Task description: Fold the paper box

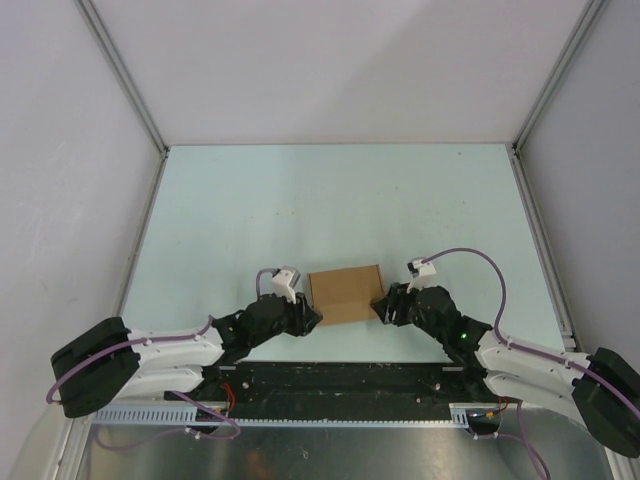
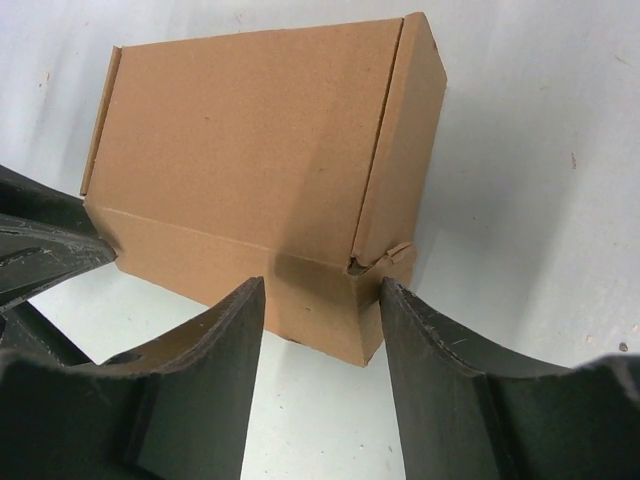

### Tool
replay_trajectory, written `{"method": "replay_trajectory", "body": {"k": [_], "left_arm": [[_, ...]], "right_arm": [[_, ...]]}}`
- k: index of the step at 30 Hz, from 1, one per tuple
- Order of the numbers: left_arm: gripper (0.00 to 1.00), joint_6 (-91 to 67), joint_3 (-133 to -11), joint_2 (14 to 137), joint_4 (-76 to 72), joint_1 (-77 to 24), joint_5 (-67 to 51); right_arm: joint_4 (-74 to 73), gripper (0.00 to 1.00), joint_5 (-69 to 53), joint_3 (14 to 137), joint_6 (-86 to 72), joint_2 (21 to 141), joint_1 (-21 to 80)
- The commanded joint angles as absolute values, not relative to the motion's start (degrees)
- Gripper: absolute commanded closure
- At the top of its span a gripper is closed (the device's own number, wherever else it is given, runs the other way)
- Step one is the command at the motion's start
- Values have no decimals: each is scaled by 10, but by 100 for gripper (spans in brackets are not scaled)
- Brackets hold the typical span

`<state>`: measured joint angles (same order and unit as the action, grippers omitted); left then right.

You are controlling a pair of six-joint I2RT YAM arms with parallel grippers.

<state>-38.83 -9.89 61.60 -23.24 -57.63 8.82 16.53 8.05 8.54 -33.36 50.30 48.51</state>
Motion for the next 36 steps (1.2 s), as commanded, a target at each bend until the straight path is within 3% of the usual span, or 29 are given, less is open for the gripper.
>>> {"method": "replay_trajectory", "body": {"k": [1, 21, 32, 36], "left_arm": [[60, -378, -122, 621, -249, -578, 82], [61, -377, -120, 616, -251, -579, 76], [61, -378, -123, 613, -251, -579, 70], [60, -378, -120, 599, -250, -579, 63]], "right_arm": [[191, 48, 67, 85, -332, 497, 483], [202, 72, 52, 87, -352, 512, 483], [180, 74, 43, 94, -381, 504, 493], [145, 69, 61, 100, -395, 489, 513]]}}
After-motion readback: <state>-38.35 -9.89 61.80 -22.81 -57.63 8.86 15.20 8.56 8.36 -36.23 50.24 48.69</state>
